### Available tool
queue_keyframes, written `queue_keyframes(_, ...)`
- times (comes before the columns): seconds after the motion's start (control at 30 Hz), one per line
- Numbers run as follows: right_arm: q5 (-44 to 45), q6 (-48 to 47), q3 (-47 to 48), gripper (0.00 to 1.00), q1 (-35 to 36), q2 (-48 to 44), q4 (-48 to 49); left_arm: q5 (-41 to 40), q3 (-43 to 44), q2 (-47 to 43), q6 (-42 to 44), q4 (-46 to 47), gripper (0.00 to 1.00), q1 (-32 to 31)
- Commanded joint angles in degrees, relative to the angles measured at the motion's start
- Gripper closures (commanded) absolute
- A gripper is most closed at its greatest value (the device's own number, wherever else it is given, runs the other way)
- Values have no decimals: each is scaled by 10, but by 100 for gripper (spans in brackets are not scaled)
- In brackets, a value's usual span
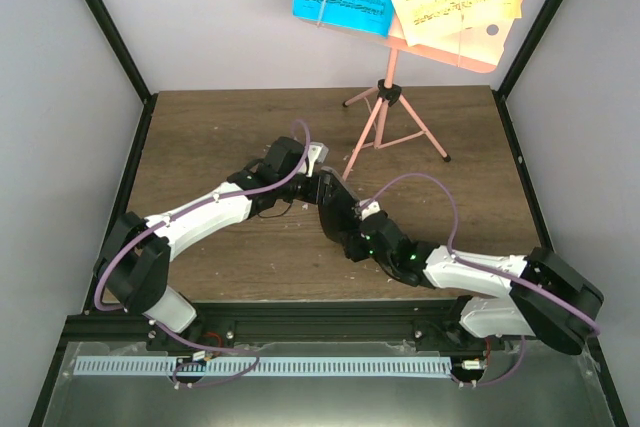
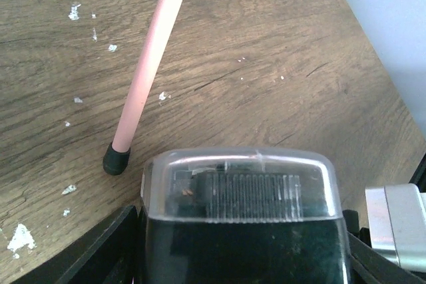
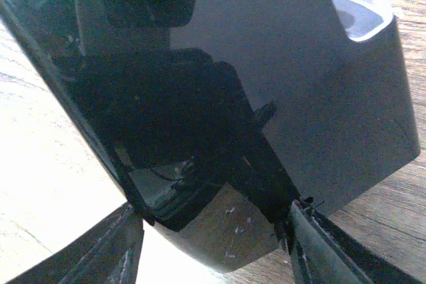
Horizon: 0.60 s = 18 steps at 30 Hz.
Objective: Pack up the instrument practice props
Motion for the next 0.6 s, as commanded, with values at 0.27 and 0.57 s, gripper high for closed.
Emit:
queue_keyframes(0.27, 1, 11, 8, 64, 5, 1, 4, 16, -1, 5, -16, -5, 61, -11)
queue_keyframes(0.57, 0, 17, -4, 31, 5, -67, -16, 4, 7, -22, 73, -39, 61, -15)
